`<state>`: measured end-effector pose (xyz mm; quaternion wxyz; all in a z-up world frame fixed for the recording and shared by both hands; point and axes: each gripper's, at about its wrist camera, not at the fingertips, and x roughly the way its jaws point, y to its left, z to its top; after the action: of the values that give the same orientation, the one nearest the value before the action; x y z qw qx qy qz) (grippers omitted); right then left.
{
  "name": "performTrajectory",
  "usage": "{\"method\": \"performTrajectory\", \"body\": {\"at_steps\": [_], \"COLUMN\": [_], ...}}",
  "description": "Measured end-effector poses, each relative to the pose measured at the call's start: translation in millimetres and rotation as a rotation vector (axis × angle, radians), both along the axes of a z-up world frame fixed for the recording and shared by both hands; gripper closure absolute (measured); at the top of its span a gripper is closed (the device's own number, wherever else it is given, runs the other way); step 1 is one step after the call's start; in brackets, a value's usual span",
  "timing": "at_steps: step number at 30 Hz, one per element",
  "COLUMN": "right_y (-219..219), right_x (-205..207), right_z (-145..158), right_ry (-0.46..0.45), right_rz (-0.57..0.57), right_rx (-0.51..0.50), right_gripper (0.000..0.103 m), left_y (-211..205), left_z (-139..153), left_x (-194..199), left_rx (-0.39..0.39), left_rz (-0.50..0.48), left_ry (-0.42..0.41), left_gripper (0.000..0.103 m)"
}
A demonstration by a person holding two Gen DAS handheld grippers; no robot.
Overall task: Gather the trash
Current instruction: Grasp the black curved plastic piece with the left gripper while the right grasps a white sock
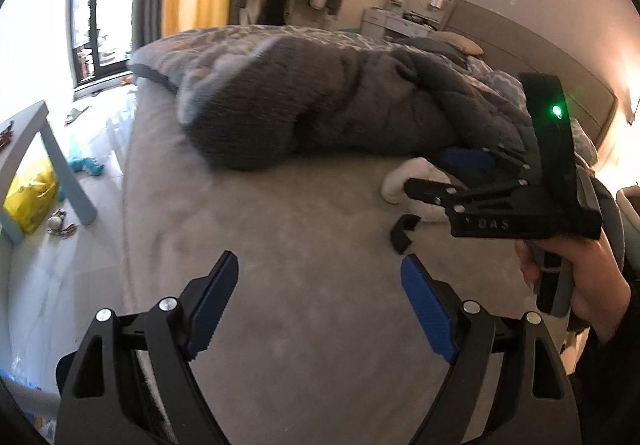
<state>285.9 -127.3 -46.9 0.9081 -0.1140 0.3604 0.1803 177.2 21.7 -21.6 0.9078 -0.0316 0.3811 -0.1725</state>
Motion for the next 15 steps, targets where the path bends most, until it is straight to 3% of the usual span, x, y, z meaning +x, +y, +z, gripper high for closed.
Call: {"method": "performTrajectory", "body": {"at_steps": [10,15], "right_y": [-24,-27], "right_x": [23,30], "right_z": [-17,-19], "right_ry": [0.034,0.037], "right_rz": [0.016,0.032], "right_rx": [-0.002,0.035], "right_gripper": [0.016,0.023], "left_y": [-33,-49], "left_z": [-21,-32], "left_x": [21,28], "left_rx": [-0.018,-0.033], "left_rz": [-0.073,-0.102], "left_ry": [0.055,0.082], "left_gripper": [0.019,0.021]}}
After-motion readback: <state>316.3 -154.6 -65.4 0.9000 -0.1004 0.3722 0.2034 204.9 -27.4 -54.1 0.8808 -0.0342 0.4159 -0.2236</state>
